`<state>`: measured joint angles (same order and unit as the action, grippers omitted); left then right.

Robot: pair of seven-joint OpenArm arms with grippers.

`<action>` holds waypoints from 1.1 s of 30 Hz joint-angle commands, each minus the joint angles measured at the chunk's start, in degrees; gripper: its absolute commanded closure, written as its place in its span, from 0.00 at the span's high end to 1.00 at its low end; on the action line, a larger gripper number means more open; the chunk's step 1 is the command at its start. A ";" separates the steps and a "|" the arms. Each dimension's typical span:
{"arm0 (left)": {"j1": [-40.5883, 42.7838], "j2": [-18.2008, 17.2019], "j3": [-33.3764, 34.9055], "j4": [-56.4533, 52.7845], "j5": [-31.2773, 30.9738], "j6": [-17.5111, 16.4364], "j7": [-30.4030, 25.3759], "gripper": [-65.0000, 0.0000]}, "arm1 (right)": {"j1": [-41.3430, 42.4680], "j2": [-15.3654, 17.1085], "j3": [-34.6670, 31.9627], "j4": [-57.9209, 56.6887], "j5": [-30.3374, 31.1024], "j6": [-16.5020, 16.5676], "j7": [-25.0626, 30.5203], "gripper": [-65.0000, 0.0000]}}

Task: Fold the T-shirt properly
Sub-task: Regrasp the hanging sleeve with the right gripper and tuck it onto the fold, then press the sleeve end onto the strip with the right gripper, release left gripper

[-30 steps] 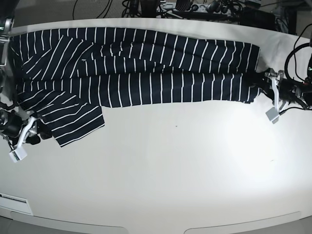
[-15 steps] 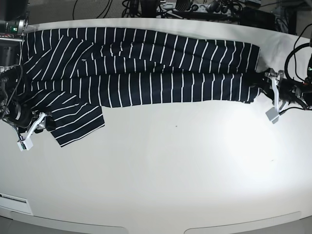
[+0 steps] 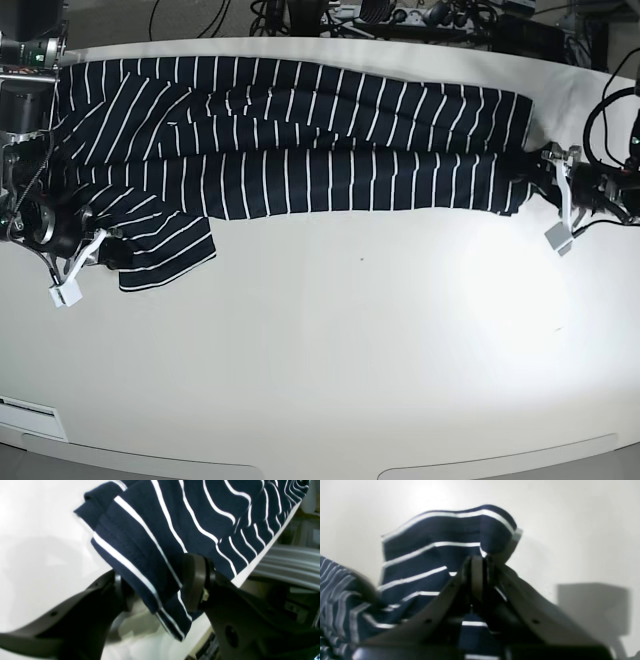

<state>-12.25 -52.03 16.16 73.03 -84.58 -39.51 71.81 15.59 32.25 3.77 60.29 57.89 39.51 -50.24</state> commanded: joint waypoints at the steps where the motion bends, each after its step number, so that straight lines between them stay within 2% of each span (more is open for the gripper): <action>1: -0.96 -1.31 -0.44 0.46 -0.42 -0.49 -0.98 0.49 | 2.21 2.14 0.37 0.85 4.85 0.49 -0.46 0.00; 5: -0.96 -1.31 -0.44 0.46 -0.42 -0.49 -1.60 0.49 | 2.27 5.05 0.39 3.10 24.33 0.49 -16.09 0.00; 6: -0.96 -1.31 -0.44 0.46 -0.42 -0.49 -2.01 0.49 | 2.16 5.75 0.39 4.17 27.11 0.49 -20.24 0.00; 7: -0.96 -1.31 -0.44 0.46 -0.42 -0.49 -2.69 0.49 | 2.10 6.36 0.39 5.35 27.11 0.49 -24.02 0.00; 9: -0.98 -1.29 -0.44 0.48 -0.42 -0.49 -3.30 0.49 | 1.92 7.54 0.42 8.83 27.11 0.49 -26.77 0.00; 16: -0.98 -1.31 -0.44 0.46 -0.42 -0.49 -3.26 0.49 | -6.38 12.28 0.46 27.19 27.11 0.49 -26.95 0.00; 20: -0.96 -1.31 -0.44 0.46 -0.42 -0.49 -3.26 0.49 | -12.59 14.34 2.27 38.18 27.11 0.49 -24.63 0.00; 28: -0.94 -1.31 -0.44 0.46 -0.42 -0.49 -3.21 0.49 | -25.27 14.45 14.88 54.55 27.11 0.49 -24.41 0.00; 33: -0.96 -1.31 -0.44 0.46 -0.42 -0.49 -3.23 0.49 | -33.73 14.62 19.58 59.74 27.11 0.49 -26.21 0.00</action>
<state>-12.23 -52.01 16.27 72.99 -84.05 -39.53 68.99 -18.68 45.60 22.68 119.46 84.07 39.90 -77.43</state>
